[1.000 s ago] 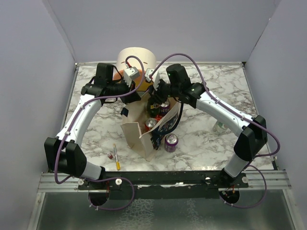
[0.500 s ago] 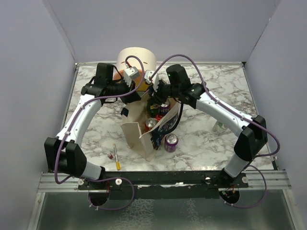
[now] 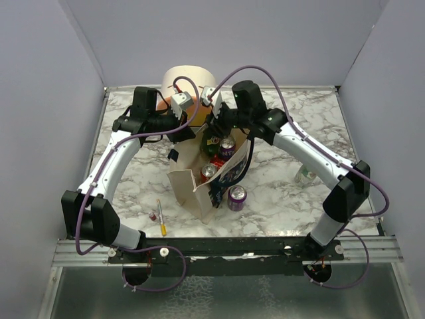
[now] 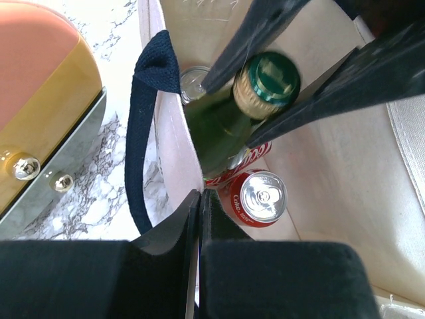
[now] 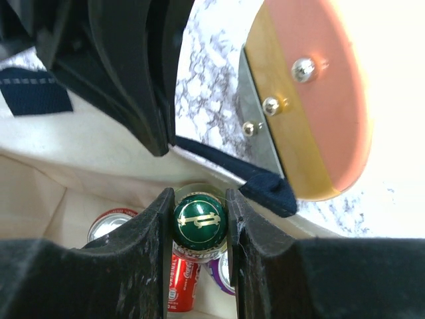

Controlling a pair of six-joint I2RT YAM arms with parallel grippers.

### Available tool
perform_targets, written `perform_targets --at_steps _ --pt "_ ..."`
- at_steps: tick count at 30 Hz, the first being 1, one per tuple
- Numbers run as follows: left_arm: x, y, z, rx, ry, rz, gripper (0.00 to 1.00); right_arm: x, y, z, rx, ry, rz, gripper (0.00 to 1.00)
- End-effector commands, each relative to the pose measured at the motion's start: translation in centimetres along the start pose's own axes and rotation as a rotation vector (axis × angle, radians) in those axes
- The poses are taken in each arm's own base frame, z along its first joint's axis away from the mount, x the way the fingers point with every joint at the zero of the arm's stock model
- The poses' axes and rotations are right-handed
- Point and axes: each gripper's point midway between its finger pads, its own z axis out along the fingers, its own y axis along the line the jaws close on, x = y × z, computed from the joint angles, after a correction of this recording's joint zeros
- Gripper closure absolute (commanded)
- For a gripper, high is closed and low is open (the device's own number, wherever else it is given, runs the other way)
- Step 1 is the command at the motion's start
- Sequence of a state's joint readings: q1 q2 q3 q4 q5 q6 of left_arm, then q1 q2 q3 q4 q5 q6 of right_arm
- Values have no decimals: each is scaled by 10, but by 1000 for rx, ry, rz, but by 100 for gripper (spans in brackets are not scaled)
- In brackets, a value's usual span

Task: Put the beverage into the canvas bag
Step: Place the drink at the center of the board.

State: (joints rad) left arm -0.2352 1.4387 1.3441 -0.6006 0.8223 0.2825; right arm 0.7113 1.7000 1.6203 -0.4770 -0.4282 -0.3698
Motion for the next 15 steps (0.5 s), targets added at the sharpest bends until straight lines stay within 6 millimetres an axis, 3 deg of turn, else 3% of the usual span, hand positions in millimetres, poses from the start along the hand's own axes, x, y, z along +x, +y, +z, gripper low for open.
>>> perform_targets --at_steps 1,4,8,12,15 --pt "-5 5 3 -8 -14 0 100 -108 -33 -44 148 -258 -80 99" --pt "-9 9 3 -31 -26 -9 100 -131 -36 -62 179 -299 -95 99" --pt "-19 15 2 -67 -50 -11 92 -166 -42 -99 247 -356 -127 99" --pt "-37 20 -3 -92 -72 -3 75 -192 -49 -145 354 -385 -168 99" --pt "-53 23 -10 -126 -78 47 57 -195 -56 -178 466 -375 -178 99"
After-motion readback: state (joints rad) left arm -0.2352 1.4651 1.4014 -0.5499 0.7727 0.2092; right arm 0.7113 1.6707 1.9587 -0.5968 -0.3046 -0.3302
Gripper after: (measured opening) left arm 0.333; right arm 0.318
